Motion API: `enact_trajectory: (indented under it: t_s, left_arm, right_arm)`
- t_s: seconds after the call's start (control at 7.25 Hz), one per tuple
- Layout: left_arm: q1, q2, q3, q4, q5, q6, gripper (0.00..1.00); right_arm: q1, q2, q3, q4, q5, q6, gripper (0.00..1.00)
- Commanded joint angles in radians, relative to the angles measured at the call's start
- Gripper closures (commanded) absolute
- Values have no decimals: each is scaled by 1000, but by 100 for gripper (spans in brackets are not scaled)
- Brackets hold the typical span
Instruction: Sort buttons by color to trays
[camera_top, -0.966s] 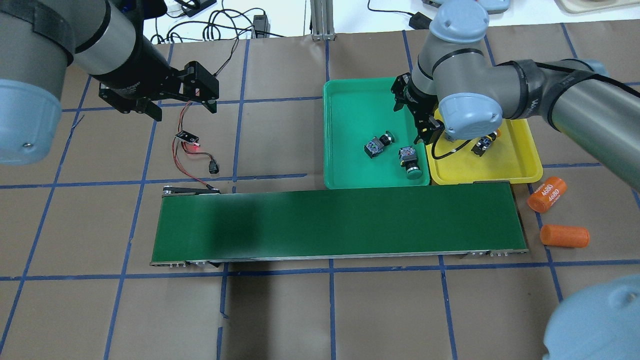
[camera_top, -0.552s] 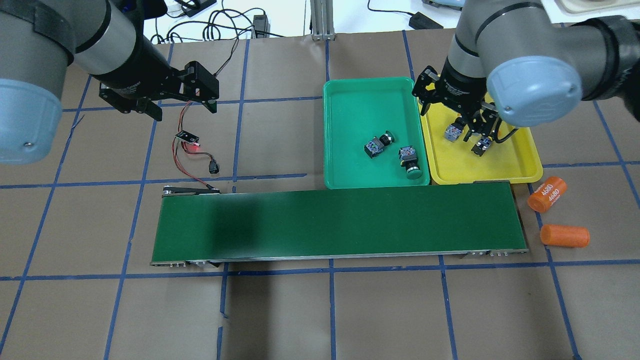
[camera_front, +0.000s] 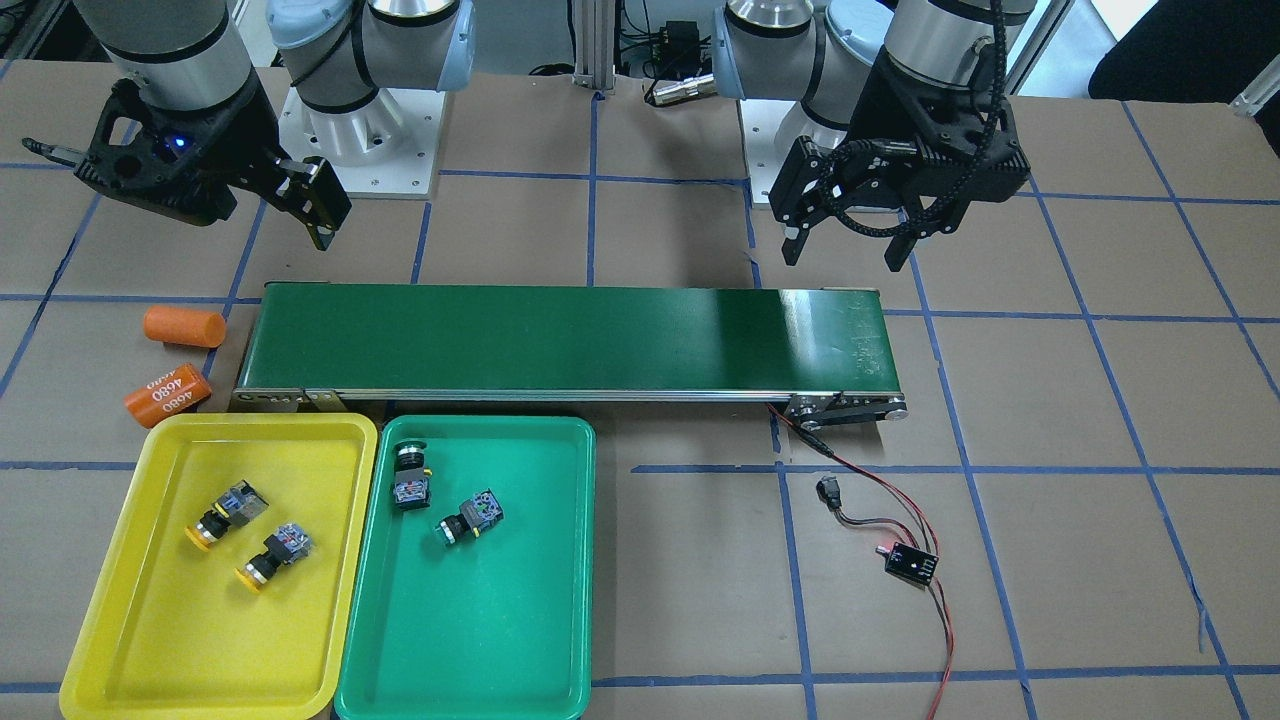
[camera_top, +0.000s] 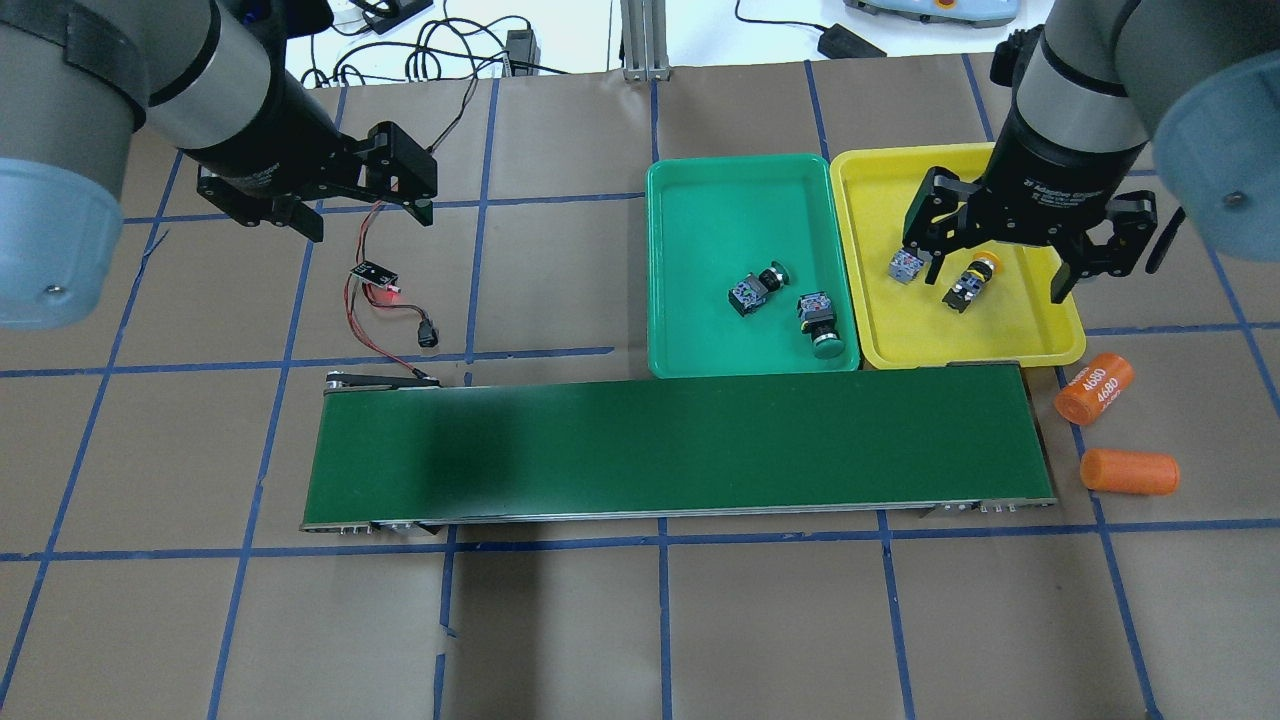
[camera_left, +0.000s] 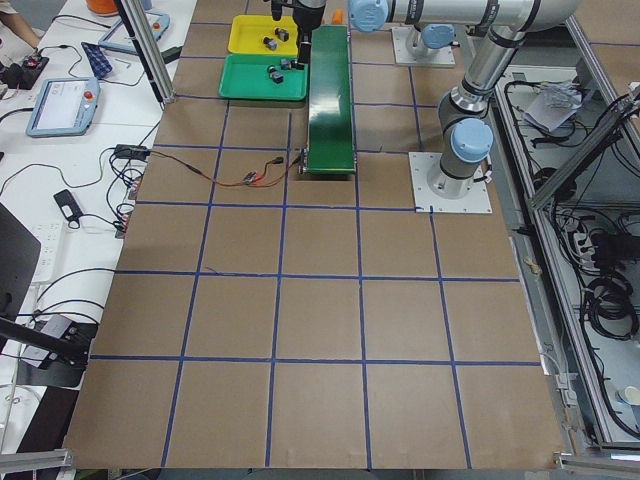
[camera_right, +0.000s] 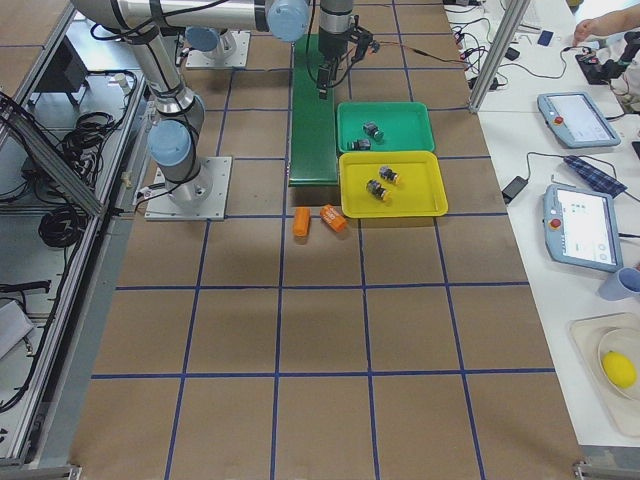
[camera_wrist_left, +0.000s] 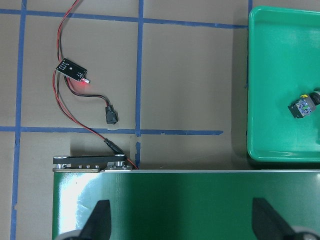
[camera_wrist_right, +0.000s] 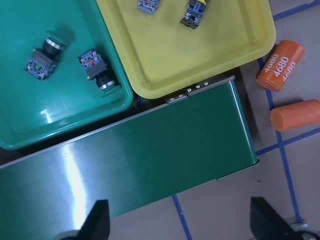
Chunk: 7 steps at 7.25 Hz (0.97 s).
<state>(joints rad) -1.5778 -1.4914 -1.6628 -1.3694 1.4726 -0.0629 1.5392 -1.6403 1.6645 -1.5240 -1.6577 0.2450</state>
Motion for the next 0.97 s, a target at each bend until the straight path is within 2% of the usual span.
enact_trajectory:
  t_s: [0.0, 0.14, 0.41, 0.55, 0.83]
  left_arm:
    - [-1, -1, 0, 0, 0, 0, 0]
    - [-1, -1, 0, 1, 0, 0, 0]
    - [-1, -1, -2, 0, 2, 2, 0]
    - [-1, -3, 0, 1, 0, 0, 0]
    - [-2, -6, 5, 1, 0, 0, 0]
  right_arm:
    - [-13, 0, 6, -5, -5, -4, 0]
    - [-11, 25, 20, -1, -11, -19, 0]
    - [33, -12, 21, 16, 12, -21, 0]
    - [45, -21, 21, 11, 76, -21, 0]
    - [45, -30, 12, 18, 79, -61, 0]
